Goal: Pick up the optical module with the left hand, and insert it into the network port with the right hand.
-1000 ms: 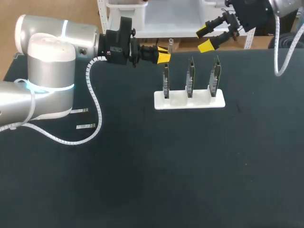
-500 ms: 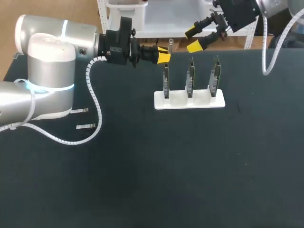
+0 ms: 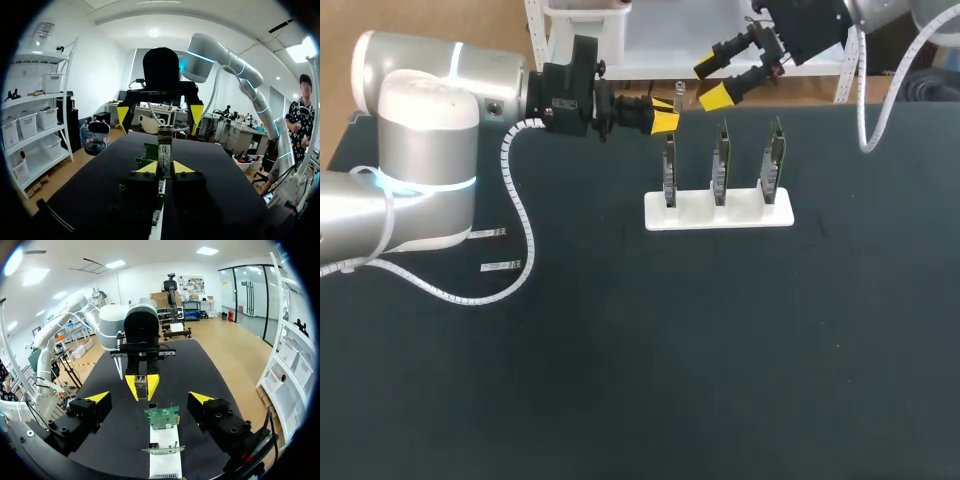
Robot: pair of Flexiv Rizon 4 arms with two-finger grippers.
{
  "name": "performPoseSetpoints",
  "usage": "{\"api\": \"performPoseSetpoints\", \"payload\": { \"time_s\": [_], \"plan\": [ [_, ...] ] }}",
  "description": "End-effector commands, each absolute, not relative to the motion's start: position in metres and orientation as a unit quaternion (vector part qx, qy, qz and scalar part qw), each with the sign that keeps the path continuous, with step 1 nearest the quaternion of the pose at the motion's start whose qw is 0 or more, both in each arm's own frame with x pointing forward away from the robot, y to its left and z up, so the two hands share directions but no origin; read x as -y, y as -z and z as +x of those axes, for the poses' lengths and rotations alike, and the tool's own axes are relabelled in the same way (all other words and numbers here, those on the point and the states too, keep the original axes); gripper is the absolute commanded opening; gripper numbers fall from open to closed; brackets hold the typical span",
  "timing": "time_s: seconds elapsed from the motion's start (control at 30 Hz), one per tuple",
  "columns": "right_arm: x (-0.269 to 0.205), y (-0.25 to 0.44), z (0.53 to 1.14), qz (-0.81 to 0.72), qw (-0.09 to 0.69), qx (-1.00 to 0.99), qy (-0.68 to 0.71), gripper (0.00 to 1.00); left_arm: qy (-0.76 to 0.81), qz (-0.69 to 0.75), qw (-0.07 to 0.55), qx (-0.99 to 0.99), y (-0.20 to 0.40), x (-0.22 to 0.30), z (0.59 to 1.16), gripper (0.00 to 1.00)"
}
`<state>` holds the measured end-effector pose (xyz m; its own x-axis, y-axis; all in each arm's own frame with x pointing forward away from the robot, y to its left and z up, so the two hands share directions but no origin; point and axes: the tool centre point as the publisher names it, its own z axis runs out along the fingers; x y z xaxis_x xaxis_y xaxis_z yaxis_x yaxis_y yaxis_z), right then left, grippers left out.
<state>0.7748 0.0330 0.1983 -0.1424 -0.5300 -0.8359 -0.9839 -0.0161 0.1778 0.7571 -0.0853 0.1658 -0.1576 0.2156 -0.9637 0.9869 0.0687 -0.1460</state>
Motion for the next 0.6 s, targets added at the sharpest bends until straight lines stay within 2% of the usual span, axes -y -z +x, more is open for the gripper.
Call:
{"api": "performPoseSetpoints", "payload": {
  "time_s": [0.03, 0.6],
  "plan": [
    [-0.039, -0.197, 0.783, -0.595, 0.277, -0.638, -0.403, 1.00, 0.466, 0.500, 0.413, -0.602, -0.166, 0.086, 0.759, 0.00],
    [-0.057, -0.196, 0.786, -0.594, 0.277, -0.633, -0.413, 1.00, 0.466, 0.500, 0.413, -0.602, -0.166, 0.086, 0.759, 0.00]
  ]
}}
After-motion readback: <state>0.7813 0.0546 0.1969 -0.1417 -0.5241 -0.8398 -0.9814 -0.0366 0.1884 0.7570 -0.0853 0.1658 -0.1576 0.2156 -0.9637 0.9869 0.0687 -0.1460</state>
